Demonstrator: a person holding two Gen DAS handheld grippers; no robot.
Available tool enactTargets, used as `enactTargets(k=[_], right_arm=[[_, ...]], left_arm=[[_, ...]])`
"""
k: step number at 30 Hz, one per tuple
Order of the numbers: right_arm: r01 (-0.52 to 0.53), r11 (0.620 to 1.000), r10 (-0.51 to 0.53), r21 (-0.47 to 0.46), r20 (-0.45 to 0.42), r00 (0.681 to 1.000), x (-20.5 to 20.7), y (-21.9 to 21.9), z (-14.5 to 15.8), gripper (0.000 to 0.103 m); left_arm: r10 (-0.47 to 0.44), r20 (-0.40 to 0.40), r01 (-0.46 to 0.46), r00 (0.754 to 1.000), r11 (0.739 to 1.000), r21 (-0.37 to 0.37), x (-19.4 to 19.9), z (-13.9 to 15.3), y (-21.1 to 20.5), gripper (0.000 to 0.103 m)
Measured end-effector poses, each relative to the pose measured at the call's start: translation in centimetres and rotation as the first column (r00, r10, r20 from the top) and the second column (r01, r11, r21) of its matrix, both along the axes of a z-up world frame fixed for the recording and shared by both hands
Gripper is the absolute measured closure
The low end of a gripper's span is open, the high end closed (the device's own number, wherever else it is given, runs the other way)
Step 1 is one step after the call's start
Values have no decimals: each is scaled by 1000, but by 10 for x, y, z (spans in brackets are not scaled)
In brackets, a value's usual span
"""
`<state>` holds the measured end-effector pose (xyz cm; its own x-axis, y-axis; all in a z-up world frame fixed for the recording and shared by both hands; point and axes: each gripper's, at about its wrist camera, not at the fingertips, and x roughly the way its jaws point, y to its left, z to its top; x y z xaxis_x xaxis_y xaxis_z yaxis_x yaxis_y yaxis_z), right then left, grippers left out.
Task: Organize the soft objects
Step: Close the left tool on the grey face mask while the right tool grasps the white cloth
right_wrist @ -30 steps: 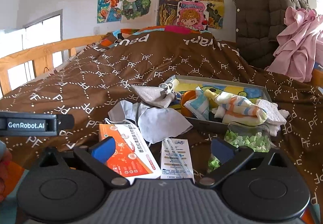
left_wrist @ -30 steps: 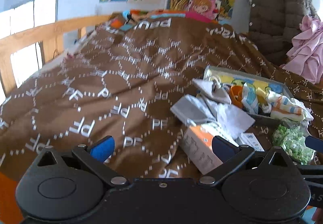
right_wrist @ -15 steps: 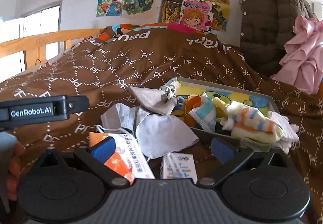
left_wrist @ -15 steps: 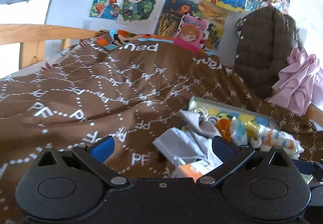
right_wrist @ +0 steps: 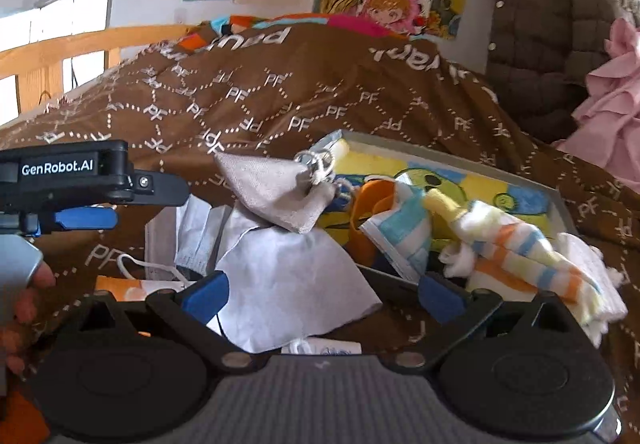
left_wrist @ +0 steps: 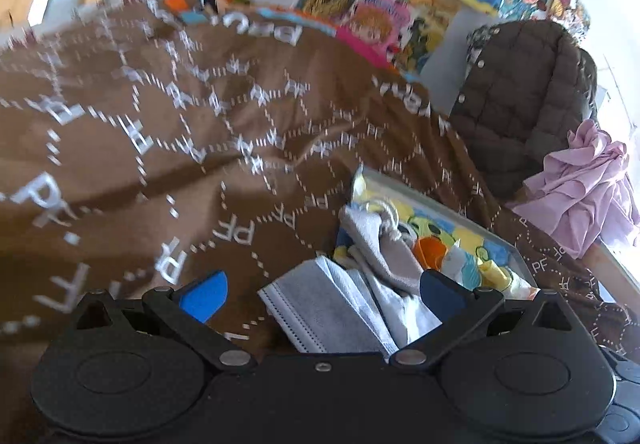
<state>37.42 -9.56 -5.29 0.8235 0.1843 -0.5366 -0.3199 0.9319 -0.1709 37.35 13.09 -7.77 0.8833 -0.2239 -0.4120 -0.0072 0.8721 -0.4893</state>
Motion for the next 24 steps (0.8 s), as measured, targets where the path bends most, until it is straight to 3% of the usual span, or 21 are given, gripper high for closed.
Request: enactTargets(k=[5, 15, 18, 24], right_arm=[[16, 1000, -16, 2, -54, 998, 16, 2, -11, 0], [22, 997, -13, 69, -126, 992, 33, 4, -18, 1], [29, 996, -17, 88, -131, 991, 34, 3, -19, 2], [25, 993, -9, 112, -140, 990, 32, 3, -18, 16]], left_arm=[[-42, -65, 36, 997, 996, -80, 16, -15, 5, 1], [-92, -83, 81, 992, 988, -130, 23, -31, 5, 2], [-100, -79, 87, 992, 983, -162, 23, -34, 8, 8], [-119, -73, 106, 990, 980, -168, 22, -34, 6, 26]])
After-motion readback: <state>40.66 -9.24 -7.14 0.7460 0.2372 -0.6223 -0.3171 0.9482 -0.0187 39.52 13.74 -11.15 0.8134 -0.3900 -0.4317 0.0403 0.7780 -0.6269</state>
